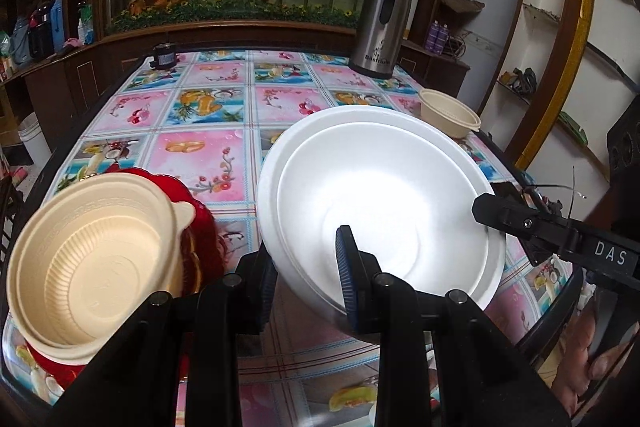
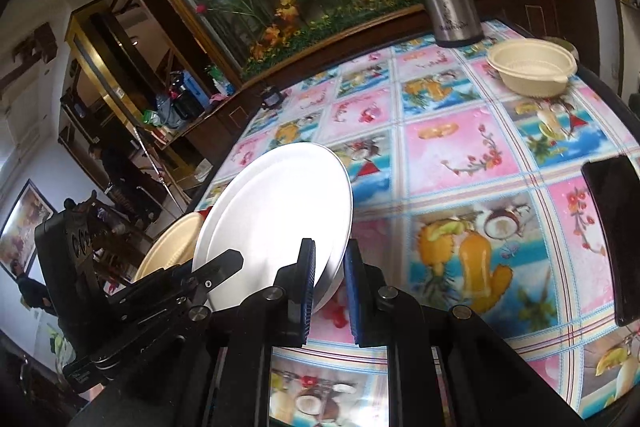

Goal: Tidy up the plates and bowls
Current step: 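Carry the white foam bowl with the right tool to the stack, then lower the white bowl onto the beige bowl and open the right tool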

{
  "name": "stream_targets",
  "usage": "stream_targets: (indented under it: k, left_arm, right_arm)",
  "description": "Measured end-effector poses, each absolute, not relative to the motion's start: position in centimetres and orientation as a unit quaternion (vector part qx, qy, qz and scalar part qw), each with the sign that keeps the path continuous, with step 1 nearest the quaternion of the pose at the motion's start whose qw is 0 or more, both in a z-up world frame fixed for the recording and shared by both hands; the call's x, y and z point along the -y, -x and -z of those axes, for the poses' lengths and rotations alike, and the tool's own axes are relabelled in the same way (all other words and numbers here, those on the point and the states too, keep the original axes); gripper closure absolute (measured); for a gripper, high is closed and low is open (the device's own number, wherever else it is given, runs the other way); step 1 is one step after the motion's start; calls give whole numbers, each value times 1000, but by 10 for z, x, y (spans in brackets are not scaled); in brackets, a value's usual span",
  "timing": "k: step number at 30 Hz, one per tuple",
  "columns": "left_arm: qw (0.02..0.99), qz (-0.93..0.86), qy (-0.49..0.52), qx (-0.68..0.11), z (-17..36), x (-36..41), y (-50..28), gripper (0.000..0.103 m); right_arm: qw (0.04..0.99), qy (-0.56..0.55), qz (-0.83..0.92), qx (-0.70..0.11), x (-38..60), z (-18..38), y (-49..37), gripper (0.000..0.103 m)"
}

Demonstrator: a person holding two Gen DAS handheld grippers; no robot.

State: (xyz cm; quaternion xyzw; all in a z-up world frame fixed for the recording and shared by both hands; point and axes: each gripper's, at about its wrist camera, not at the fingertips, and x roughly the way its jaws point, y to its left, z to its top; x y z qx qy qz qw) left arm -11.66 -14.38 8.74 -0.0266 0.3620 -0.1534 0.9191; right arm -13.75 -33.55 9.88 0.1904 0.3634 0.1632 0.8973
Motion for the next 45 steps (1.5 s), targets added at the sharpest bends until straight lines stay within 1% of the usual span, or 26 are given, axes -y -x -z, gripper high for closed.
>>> stream_targets:
  k: [6,11,19,29,41,45]
  left_arm:
    - [924,155,53,-346,-102,119,119,78]
    - [932,139,54,-331,-117,100,126,78]
    - [940,81,87,-320,-126,42,129,78]
    - [936,30,119,-330,-109,-9,129,78]
    - [924,22,135,-357,-86,-23,126,78]
    - [925,19,135,-355,-84,-25,127,78]
  right_arm:
    - [889,-192,-185,-373,318,-109,127,87]
    - [883,-184,-214,-376,297,-122,122,85]
    - [859,-173,-275,-396,242,-133,101,85]
    - [824,-175,-314,-438,183,-112,80,85]
    - [814,-153,-313,-464,162,-98,80,85]
    - [815,-149,-312,-464,159,-94,81,85]
